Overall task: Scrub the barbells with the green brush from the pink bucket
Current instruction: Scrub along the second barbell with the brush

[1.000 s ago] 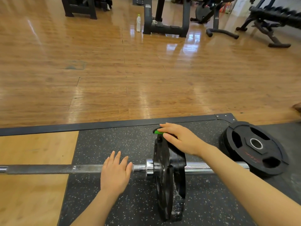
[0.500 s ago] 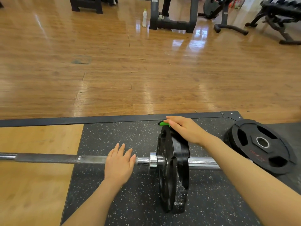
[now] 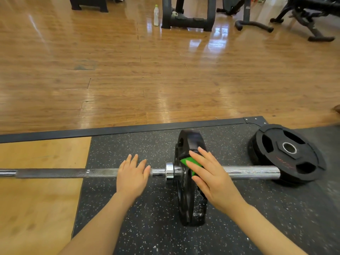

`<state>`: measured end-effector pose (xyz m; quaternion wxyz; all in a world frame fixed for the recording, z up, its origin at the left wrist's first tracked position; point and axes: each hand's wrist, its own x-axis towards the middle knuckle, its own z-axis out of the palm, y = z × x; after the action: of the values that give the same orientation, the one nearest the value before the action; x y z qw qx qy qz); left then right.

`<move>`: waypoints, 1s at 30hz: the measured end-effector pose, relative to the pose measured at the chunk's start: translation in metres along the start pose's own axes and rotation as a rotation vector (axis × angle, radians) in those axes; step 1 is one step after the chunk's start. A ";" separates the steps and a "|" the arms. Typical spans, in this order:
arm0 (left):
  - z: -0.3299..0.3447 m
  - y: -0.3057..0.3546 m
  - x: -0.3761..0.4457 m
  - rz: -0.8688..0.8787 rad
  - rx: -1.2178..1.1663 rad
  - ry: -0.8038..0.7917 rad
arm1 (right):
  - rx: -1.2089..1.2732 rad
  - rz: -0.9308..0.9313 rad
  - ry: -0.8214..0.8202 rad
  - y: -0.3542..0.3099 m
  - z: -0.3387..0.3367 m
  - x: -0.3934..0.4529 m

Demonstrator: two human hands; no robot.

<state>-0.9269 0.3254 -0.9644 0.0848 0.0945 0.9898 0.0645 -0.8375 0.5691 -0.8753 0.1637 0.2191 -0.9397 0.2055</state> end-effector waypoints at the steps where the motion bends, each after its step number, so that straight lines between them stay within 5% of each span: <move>1: 0.000 0.000 0.000 0.002 -0.004 0.003 | 0.006 -0.001 0.000 0.002 0.000 0.002; 30: 0.005 0.000 0.009 0.018 0.025 0.077 | -0.040 0.114 0.308 -0.026 0.039 -0.024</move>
<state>-0.9350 0.3282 -0.9702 0.0448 0.1018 0.9922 0.0565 -0.8127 0.5381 -0.9101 0.2984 0.1279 -0.9182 0.2271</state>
